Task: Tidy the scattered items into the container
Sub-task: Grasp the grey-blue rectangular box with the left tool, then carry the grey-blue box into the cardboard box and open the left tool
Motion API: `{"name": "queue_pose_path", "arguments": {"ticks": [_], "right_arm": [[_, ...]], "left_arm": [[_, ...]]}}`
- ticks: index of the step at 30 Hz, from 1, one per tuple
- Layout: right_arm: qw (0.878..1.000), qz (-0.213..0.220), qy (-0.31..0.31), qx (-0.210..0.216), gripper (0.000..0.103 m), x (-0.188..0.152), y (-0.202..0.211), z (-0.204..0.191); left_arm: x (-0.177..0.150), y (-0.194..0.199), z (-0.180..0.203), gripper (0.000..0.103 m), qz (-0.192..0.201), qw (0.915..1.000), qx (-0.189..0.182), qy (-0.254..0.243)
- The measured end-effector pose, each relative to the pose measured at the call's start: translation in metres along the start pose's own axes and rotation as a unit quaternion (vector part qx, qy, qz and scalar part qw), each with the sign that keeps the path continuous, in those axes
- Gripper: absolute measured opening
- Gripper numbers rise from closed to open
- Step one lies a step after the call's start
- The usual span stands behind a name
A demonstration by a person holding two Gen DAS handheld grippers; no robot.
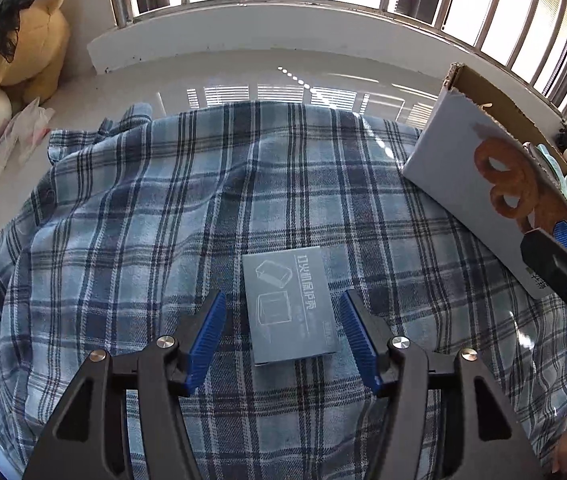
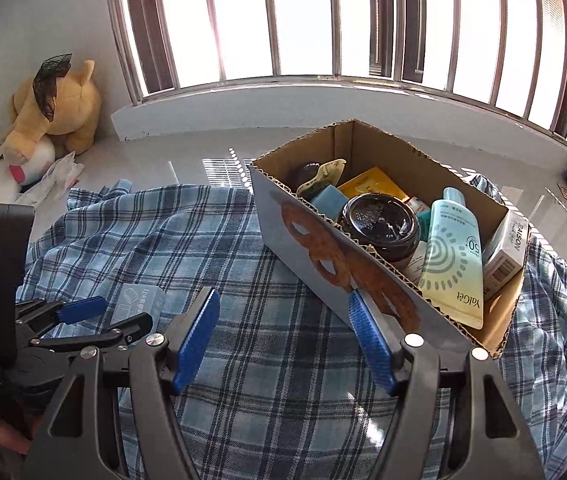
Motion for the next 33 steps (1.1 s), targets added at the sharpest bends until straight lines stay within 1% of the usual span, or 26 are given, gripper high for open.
{"name": "queue_pose_path", "arguments": {"ticks": [8,11,12,13,14,18,20,21,22,23,25,27,30,33], "right_arm": [[1.000,-0.008,-0.001,-0.003,0.066,-0.001,-0.006,0.003],[1.000,-0.009,-0.002,-0.001,0.066,-0.001,-0.006,0.006],[1.000,-0.009,-0.002,-0.002,0.066,-0.001,-0.006,0.006],[1.000,-0.009,-0.003,-0.002,0.066,-0.001,-0.006,0.006],[1.000,-0.009,-0.004,-0.003,0.066,-0.001,-0.006,0.007],[1.000,-0.011,-0.007,0.000,0.066,-0.001,-0.006,0.009],[1.000,-0.011,-0.007,0.002,0.066,-0.001,-0.006,0.009],[1.000,-0.010,-0.006,0.002,0.066,-0.001,-0.005,0.008],[1.000,-0.009,-0.005,0.002,0.066,-0.001,-0.005,0.008],[1.000,-0.008,-0.004,0.002,0.066,0.000,-0.005,0.008],[1.000,-0.006,-0.005,0.002,0.066,0.000,-0.004,0.008],[1.000,-0.007,-0.007,0.003,0.066,0.000,-0.004,0.009],[1.000,-0.008,-0.010,0.003,0.066,0.000,-0.005,0.011],[1.000,-0.006,-0.015,0.002,0.066,0.001,-0.004,0.014]], "left_arm": [[-0.001,-0.008,0.011,0.062,0.003,0.9999,0.013,-0.008],[-0.002,-0.009,0.013,0.062,0.016,0.9998,0.009,-0.010],[-0.002,-0.009,0.013,0.059,0.020,0.9997,0.006,-0.012],[-0.003,-0.008,0.013,0.051,0.025,0.9996,0.005,-0.012],[-0.003,-0.007,0.013,0.049,0.029,0.9995,0.002,-0.013],[-0.003,-0.009,0.016,0.049,0.020,0.9994,0.003,-0.028],[-0.002,-0.016,0.017,0.050,-0.003,0.9995,0.008,-0.029],[-0.003,-0.020,0.016,0.054,-0.015,0.9995,0.010,-0.026],[-0.004,-0.022,0.015,0.056,-0.014,0.9995,0.012,-0.026],[-0.005,-0.021,0.016,0.060,-0.005,0.9994,0.015,-0.030],[-0.007,-0.020,0.014,0.060,0.001,0.9996,0.014,-0.024],[-0.008,-0.018,0.010,0.049,0.011,0.9999,-0.001,-0.007],[-0.007,-0.017,0.013,0.049,0.003,0.9997,-0.002,-0.023],[-0.005,-0.009,0.015,0.049,0.017,0.9996,-0.007,-0.021]]}}
Point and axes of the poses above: each gripper's, at about its wrist camera, not at the fingertips, and y roughly against the way its jaws point, z to its right, x to its top, the point moved 2 cm from there along -y, roughly the way its jaws point, and after that the axes turned 8 degrees about -x, right-handed, at the moved point
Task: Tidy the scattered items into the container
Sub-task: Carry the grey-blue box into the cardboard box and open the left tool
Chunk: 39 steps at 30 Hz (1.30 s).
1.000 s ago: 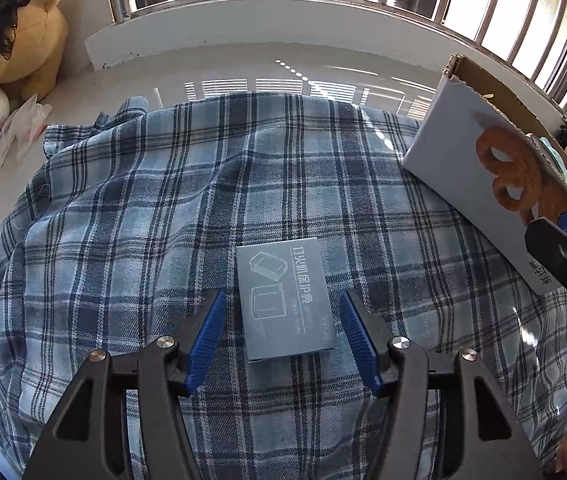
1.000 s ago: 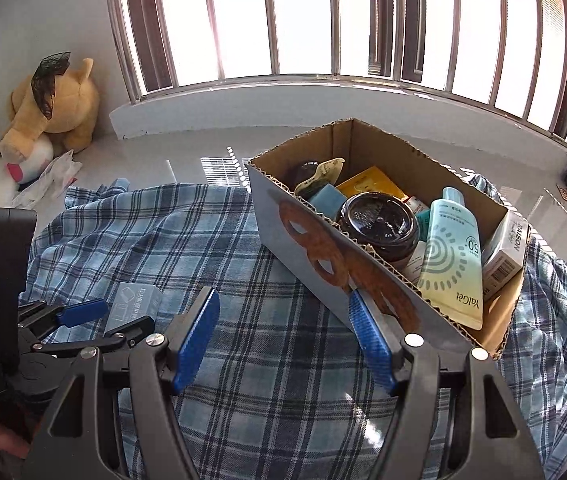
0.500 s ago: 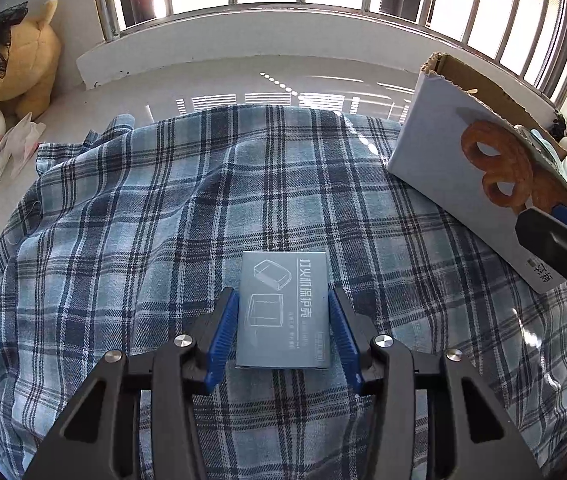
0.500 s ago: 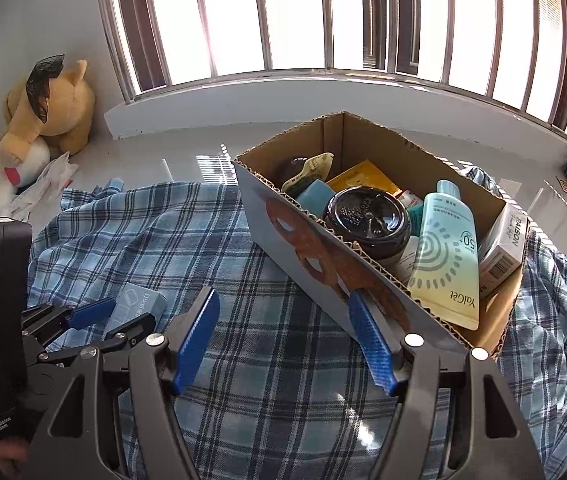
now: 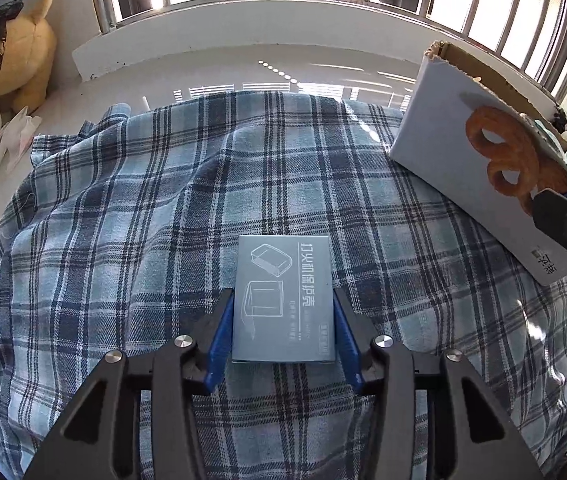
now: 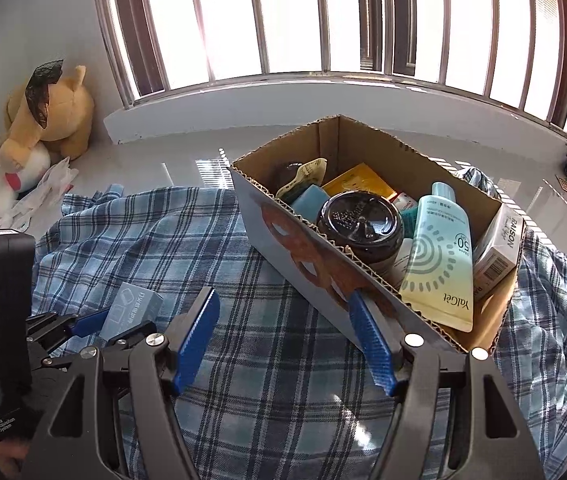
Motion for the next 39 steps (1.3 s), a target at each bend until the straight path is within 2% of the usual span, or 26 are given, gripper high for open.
{"name": "queue_pose_path", "arguments": {"ticks": [6,11,14,16,23,28,33,37,38,39], "right_arm": [[1.000,0.014,-0.012,0.006,0.066,0.004,0.009,0.003],[0.999,0.042,-0.013,0.010,0.065,0.010,0.028,0.007],[0.997,0.072,-0.012,-0.014,0.065,0.018,0.042,0.017],[0.996,0.077,-0.024,-0.032,0.065,0.023,0.044,0.031],[0.994,0.064,-0.059,-0.059,0.065,0.034,0.044,0.084],[0.993,0.063,-0.083,-0.060,0.065,0.038,0.043,0.112],[0.993,0.058,-0.076,-0.068,0.065,0.037,0.037,0.117],[0.992,0.058,-0.052,-0.098,0.065,0.037,0.035,0.114],[0.992,0.059,-0.046,-0.106,0.065,0.036,0.036,0.113],[0.991,0.061,-0.042,-0.113,0.065,0.036,0.036,0.113]], "left_arm": [[0.025,0.044,0.020,0.049,0.064,0.9977,-0.019,-0.009],[0.043,0.066,0.041,0.049,0.093,0.9951,-0.023,-0.024],[0.049,0.072,0.057,0.049,0.113,0.9931,-0.018,-0.029],[0.055,0.075,0.067,0.049,0.121,0.9920,-0.024,-0.030],[0.086,0.070,0.114,0.049,0.127,0.9892,-0.059,-0.042],[0.101,0.057,0.145,0.049,0.124,0.9881,-0.066,-0.064],[0.107,0.032,0.158,0.049,0.107,0.9894,-0.076,-0.062],[0.106,0.026,0.158,0.049,0.110,0.9895,-0.078,-0.052],[0.105,0.024,0.157,0.051,0.108,0.9896,-0.080,-0.051],[0.106,0.023,0.157,0.058,0.105,0.9900,-0.079,-0.052]]}}
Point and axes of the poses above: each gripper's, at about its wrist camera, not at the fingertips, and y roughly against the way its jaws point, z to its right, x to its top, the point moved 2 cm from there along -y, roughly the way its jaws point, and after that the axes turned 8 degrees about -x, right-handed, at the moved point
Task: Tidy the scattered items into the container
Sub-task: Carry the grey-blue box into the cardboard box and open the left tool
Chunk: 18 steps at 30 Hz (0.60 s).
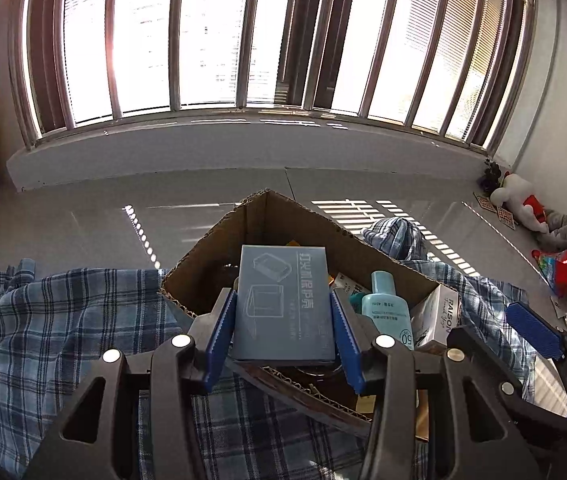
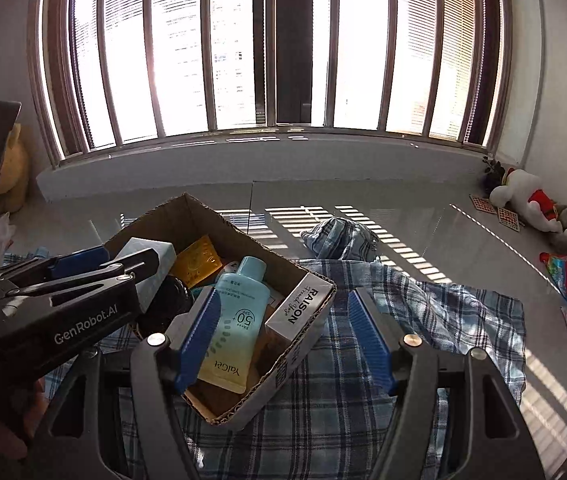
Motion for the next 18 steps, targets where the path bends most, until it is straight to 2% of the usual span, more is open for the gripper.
{"name": "queue_pose_path", "arguments": {"ticks": [1,2,3,5,11,18], "right_arm": [[1.000,0.003,0.001,-0.004,0.065,0.000,0.001,0.001],[1.000,0.005,0.001,-0.002,0.065,0.000,0.002,0.001],[1.000,0.004,-0.001,0.002,0.065,0.001,0.003,0.002],[1.000,0.005,-0.004,0.003,0.065,0.001,0.004,0.003],[1.000,0.007,0.005,0.003,0.065,0.000,0.007,-0.005],[0.999,0.016,0.033,0.001,0.065,-0.004,0.015,-0.027]], "left_arm": [[0.000,-0.001,-0.001,0.065,-0.003,1.0000,0.008,-0.002],[0.000,-0.001,-0.003,0.079,-0.001,0.9998,0.018,-0.005],[0.000,0.001,-0.004,0.085,0.006,0.9997,0.022,-0.007],[-0.001,0.007,-0.008,0.085,0.016,0.9995,0.027,-0.009],[-0.010,0.015,-0.020,0.085,0.004,0.9994,0.034,0.001],[-0.024,0.029,-0.028,0.085,0.006,0.9979,0.061,-0.023]]}}
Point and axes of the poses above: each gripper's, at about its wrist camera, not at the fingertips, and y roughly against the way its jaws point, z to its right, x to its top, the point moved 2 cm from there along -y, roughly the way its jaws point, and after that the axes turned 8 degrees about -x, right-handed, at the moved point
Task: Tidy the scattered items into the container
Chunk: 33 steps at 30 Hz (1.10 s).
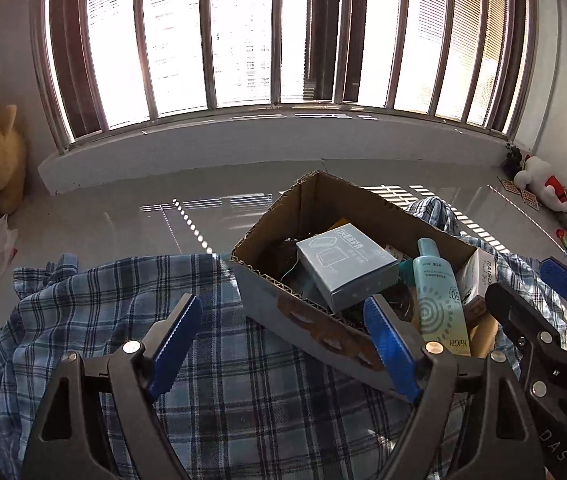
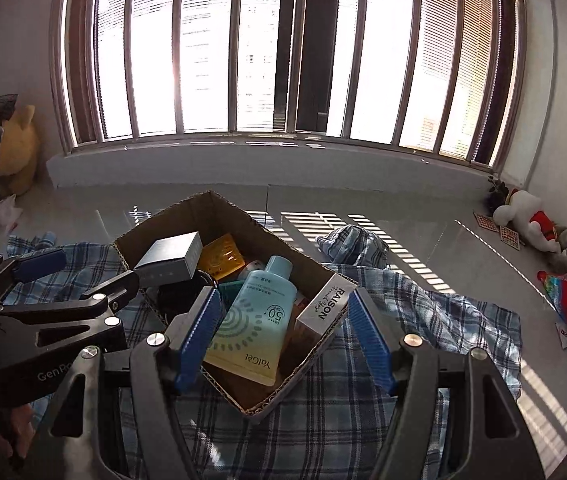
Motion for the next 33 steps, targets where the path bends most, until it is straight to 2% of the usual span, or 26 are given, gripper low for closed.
{"name": "queue_pose_path", "arguments": {"ticks": [3,7,10,15,19,27,30,33], "right_arm": [[1.000,0.004,0.010,-0.010,0.066,-0.004,0.002,-0.011],[1.000,0.007,0.014,-0.008,0.066,-0.015,0.008,-0.025],[1.000,0.010,0.008,-0.004,0.066,-0.025,0.019,-0.031],[0.999,0.007,-0.031,0.019,0.066,-0.046,0.042,-0.037],[0.999,0.011,-0.031,0.022,0.066,-0.063,0.060,-0.049],[0.998,0.007,-0.028,0.058,0.067,-0.094,0.088,-0.069],[0.998,0.002,-0.028,0.062,0.078,-0.114,0.100,-0.072],[0.997,-0.004,-0.038,0.071,0.078,-0.132,0.114,-0.071]], "left_arm": [[-0.004,0.008,-0.010,0.085,0.006,0.9998,0.020,-0.001],[-0.017,0.020,-0.022,0.085,0.009,0.9970,0.071,-0.028],[-0.031,0.035,-0.037,0.085,0.015,0.9958,0.086,-0.025],[-0.062,0.064,-0.069,0.086,0.029,0.9956,0.089,0.005],[-0.085,0.081,-0.088,0.086,0.027,0.9958,0.082,0.032],[-0.124,0.118,-0.098,0.086,0.031,0.9944,0.098,0.022],[-0.146,0.133,-0.098,0.086,0.032,0.9958,0.083,0.022],[-0.168,0.141,-0.093,0.086,0.022,0.9968,0.074,0.017]]}}
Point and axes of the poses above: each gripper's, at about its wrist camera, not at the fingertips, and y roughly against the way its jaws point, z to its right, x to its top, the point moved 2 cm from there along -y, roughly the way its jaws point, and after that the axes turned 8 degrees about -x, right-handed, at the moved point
